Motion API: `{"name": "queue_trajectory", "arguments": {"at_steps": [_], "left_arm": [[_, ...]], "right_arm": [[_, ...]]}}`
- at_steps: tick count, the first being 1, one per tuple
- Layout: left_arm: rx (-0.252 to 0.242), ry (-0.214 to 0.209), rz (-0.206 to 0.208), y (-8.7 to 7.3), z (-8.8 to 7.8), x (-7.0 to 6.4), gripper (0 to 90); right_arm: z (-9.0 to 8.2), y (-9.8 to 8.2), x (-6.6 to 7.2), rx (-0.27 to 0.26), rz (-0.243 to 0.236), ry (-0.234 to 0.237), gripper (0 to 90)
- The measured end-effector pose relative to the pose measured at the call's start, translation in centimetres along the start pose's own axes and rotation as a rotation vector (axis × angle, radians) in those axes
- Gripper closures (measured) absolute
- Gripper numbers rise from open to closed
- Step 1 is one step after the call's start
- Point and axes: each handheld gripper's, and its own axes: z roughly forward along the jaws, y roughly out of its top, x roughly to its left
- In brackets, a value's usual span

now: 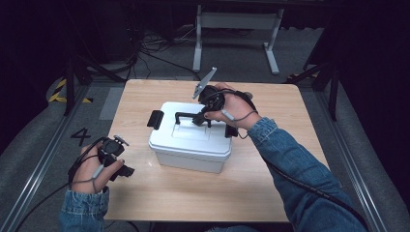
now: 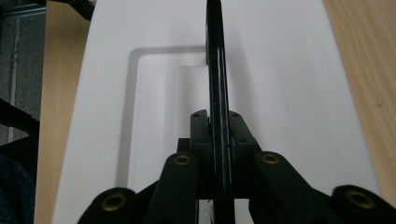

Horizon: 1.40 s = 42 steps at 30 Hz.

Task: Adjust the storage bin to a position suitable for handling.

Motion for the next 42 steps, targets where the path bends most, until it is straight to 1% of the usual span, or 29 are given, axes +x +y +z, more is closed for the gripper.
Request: {"name": "queue_trajectory", "arguments": {"at_steps": [2,3,4,5,6,7,8,9,10,11,12,13,15,16,18,19,21,22,24,28,29,30,35,36,38,40,42], "left_arm": [[0.0,-0.003,0.0,0.3,0.1,0.0,18.4],[0.002,-0.007,0.003,0.5,0.1,0.1,18.4],[0.006,-0.013,0.001,0.8,0.2,0.1,18.6],[0.006,-0.013,0.001,0.8,0.2,0.1,18.7],[0.0,-0.011,0.015,1.0,0.2,0.2,18.7],[0.006,-0.012,0.017,1.2,0.2,0.3,18.7],[0.0,-0.012,0.014,1.4,0.2,0.4,18.7],[0.0,-0.012,0.014,1.4,0.2,0.4,18.7],[-0.005,-0.008,0.018,1.7,0.1,0.5,18.7],[-0.003,-0.009,0.018,1.8,0.1,0.6,18.7],[-0.005,-0.024,0.003,1.8,0.0,0.7,18.7],[-0.004,-0.029,-0.006,1.9,0.0,0.8,18.9],[-0.012,-0.021,-0.018,2.0,-0.1,1.2,18.7],[-0.016,-0.017,-0.024,2.1,-0.1,1.3,18.7],[-0.013,-0.026,-0.033,2.2,-0.1,1.4,18.7],[-0.018,-0.019,-0.025,2.3,0.0,1.5,18.7],[-0.012,-0.026,-0.027,2.4,0.0,1.5,18.8],[-0.013,-0.022,-0.022,2.5,0.0,1.6,18.8],[-0.013,-0.022,-0.025,2.5,0.0,1.6,18.8],[-0.012,-0.023,-0.029,2.5,0.0,1.6,18.8],[-0.007,-0.033,-0.047,2.5,0.0,1.5,18.8],[-0.015,-0.024,-0.029,2.6,0.0,1.6,18.8],[-0.002,-0.032,-0.031,2.6,0.1,1.5,18.8],[-0.002,-0.032,-0.031,2.6,0.1,1.5,18.8],[-0.005,-0.032,-0.033,2.6,0.2,1.5,18.8],[0.0,-0.027,-0.026,2.6,0.2,1.5,18.8],[0.0,-0.03,-0.03,2.6,0.2,1.4,18.8]], "right_arm": [[-0.3,0.1,0.1,-0.005,0.0,-0.009,84.3],[-0.6,0.3,0.1,-0.016,-0.003,-0.018,84.3],[-1.4,0.5,0.2,-0.034,-0.011,-0.024,84.3],[-1.4,0.5,0.2,-0.034,-0.011,-0.024,84.3],[-1.7,0.5,0.3,-0.04,-0.01,-0.032,84.3],[-2.2,0.5,0.4,-0.045,-0.012,-0.042,84.3],[-2.8,0.4,0.4,-0.058,-0.012,-0.052,84.3],[-3.2,0.3,0.5,-0.063,-0.003,-0.056,84.3],[-3.2,0.3,0.5,-0.063,-0.003,-0.056,84.3],[-3.8,0.1,0.5,-0.077,0.003,-0.058,84.3],[-4.0,0.0,0.5,-0.085,0.003,-0.062,84.3],[-4.6,-0.2,0.5,-0.097,0.013,-0.061,84.3],[-5.6,-0.6,0.5,-0.128,0.025,-0.057,84.3],[-6.1,-0.8,0.4,-0.137,0.024,-0.061,84.3],[-6.8,-1.1,0.4,-0.148,0.03,-0.069,84.3],[-7.2,-1.3,0.5,-0.153,0.032,-0.076,84.3],[-8.1,-1.7,0.5,-0.154,0.033,-0.093,84.3],[-8.5,-1.9,0.5,-0.157,0.034,-0.101,84.3],[-9.4,-2.4,0.5,-0.164,0.041,-0.115,84.3],[-10.6,-3.5,0.5,-0.175,0.046,-0.137,84.3],[-10.9,-3.8,0.5,-0.176,0.052,-0.142,84.3],[-11.2,-4.2,0.4,-0.177,0.056,-0.148,84.3],[-12.4,-6.2,0.2,-0.177,0.086,-0.174,84.3],[-12.4,-6.2,0.2,-0.177,0.086,-0.174,84.3],[-13.1,-7.4,0.0,-0.175,0.104,-0.185,84.3],[-13.5,-8.3,-0.2,-0.17,0.12,-0.192,84.3],[-13.9,-9.1,-0.4,-0.161,0.134,-0.195,84.2]]}}
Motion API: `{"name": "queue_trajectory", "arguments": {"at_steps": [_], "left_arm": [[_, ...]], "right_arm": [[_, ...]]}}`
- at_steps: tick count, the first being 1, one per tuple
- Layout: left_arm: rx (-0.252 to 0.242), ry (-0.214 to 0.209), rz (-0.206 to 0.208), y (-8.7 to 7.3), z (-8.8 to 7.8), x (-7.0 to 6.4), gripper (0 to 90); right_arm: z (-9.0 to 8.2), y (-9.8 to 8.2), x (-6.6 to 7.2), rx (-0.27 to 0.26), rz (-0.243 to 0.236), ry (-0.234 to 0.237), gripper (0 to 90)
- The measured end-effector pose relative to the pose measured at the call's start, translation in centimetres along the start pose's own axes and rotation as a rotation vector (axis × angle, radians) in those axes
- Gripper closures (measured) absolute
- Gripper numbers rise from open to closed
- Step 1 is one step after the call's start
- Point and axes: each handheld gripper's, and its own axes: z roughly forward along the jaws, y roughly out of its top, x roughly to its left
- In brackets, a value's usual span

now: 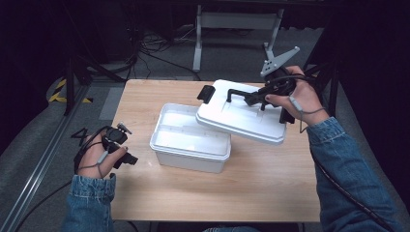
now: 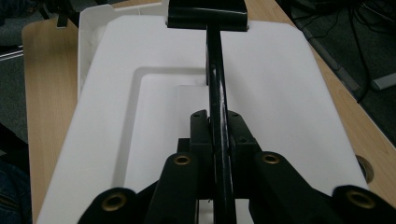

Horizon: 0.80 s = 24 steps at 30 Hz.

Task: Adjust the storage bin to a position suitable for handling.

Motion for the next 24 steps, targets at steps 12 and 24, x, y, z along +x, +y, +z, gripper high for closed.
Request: {"name": "queue_trajectory", "arguments": {"at_steps": [12,24], "left_arm": [[-0.003,0.006,0.006,0.0,0.1,-0.1,18.8],[-0.008,-0.009,0.001,0.4,0.3,0.0,18.8]], "right_arm": [[-2.2,-5.2,-2.9,0.023,0.102,-0.069,84.3],[-3.4,-9.4,-5.9,0.046,0.173,-0.151,84.3]]}}
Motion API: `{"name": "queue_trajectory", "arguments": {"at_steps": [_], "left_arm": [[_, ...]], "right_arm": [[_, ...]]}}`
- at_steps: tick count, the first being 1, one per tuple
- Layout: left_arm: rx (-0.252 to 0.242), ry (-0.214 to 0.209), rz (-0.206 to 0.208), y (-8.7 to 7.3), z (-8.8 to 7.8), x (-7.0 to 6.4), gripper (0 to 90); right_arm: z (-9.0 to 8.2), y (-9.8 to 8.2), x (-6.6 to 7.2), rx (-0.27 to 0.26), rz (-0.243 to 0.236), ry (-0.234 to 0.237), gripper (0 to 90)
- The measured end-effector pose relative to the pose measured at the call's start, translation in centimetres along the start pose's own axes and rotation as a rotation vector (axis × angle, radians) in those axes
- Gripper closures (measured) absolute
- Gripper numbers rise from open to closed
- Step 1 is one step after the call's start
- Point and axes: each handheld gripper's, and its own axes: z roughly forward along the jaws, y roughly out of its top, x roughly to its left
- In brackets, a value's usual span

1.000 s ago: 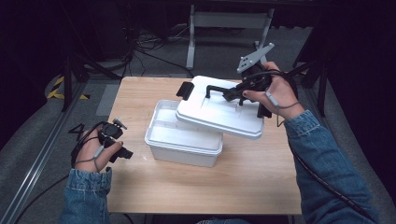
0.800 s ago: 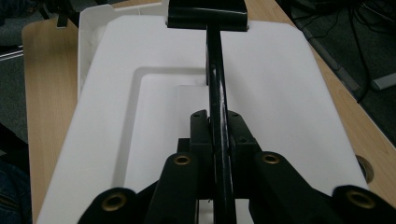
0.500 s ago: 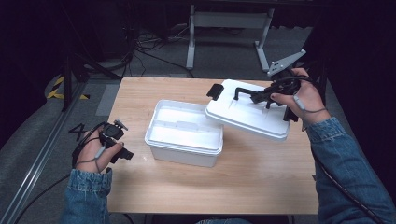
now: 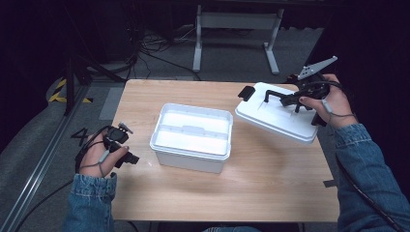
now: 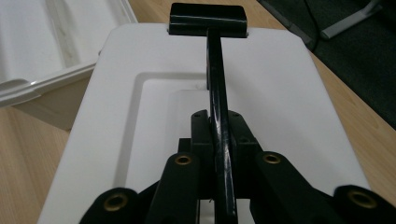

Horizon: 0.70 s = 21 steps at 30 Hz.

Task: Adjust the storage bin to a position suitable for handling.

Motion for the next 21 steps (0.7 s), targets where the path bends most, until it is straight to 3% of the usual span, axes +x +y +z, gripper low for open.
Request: {"name": "queue_trajectory", "arguments": {"at_steps": [8,11,21], "left_arm": [[0.006,0.006,0.011,0.0,0.2,0.0,18.8],[0.003,0.011,0.009,-0.2,0.2,0.0,18.8],[0.012,0.009,0.005,-0.4,0.2,0.0,18.8]], "right_arm": [[1.6,-2.3,-1.9,0.018,0.044,-0.01,84.3],[3.0,-3.6,-2.8,0.037,0.056,-0.008,84.2],[6.1,-6.2,-3.6,0.059,0.097,0.016,84.3]]}}
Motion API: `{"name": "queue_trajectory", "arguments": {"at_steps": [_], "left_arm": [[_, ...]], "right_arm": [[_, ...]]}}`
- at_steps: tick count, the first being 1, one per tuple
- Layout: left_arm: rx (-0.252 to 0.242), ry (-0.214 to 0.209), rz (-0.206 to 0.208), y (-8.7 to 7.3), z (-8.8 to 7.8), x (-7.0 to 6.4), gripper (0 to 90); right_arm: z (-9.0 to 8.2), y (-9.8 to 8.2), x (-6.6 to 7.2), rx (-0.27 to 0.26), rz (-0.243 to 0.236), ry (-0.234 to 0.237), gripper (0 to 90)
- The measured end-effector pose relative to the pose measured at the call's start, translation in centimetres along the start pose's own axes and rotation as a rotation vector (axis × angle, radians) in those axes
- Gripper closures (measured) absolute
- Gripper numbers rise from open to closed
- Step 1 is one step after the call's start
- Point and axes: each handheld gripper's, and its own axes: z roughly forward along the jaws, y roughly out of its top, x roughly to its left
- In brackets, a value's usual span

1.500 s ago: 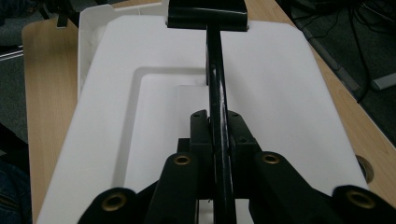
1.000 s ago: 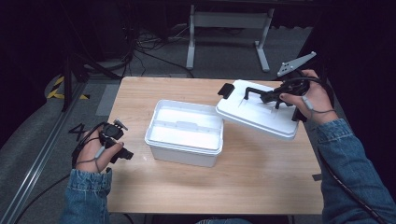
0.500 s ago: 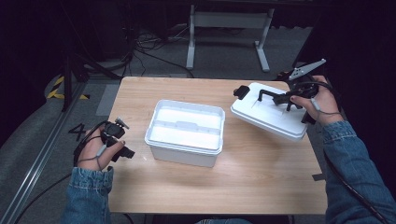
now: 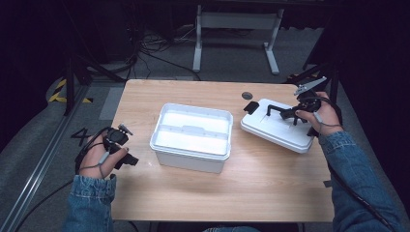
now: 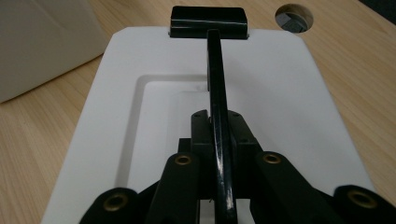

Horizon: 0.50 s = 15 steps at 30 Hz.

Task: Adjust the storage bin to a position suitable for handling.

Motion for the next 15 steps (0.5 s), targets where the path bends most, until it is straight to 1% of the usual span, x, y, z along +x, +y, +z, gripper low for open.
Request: {"name": "queue_trajectory", "arguments": {"at_steps": [1,2,3,5,7,8,9,11,14,15], "left_arm": [[-0.001,0.0,-0.002,0.0,0.0,0.0,18.8],[-0.001,0.0,-0.002,0.0,0.0,0.0,18.7],[0.0,0.0,0.006,0.1,0.1,0.0,18.8],[0.002,-0.002,-0.002,0.1,0.1,-0.1,18.7],[-0.003,-0.002,0.006,0.2,0.2,-0.1,18.8],[0.007,-0.004,0.003,0.2,0.2,-0.1,18.8],[0.01,-0.004,0.011,0.3,0.2,-0.1,18.8],[0.01,-0.004,0.005,0.3,0.2,-0.2,18.8],[0.011,-0.002,0.015,0.3,0.2,-0.1,18.8],[0.012,-0.004,0.012,0.3,0.2,-0.2,18.8]], "right_arm": [[0.4,-0.3,-0.1,-0.001,0.005,0.005,84.2],[0.4,-0.3,-0.1,-0.001,0.005,0.005,84.2],[1.0,-0.8,-0.1,0.002,0.011,0.012,84.2],[1.3,-1.0,-0.2,0.003,0.015,0.015,84.3],[1.7,-1.3,-0.2,0.005,0.02,0.015,84.2],[2.0,-1.5,-0.3,0.004,0.023,0.018,84.2],[2.4,-1.9,-0.3,0.005,0.028,0.024,84.2],[2.6,-2.1,-0.3,0.008,0.032,0.027,84.2],[3.2,-2.8,-0.3,0.009,0.041,0.035,84.1],[3.3,-2.9,-0.3,0.007,0.043,0.034,84.1]]}}
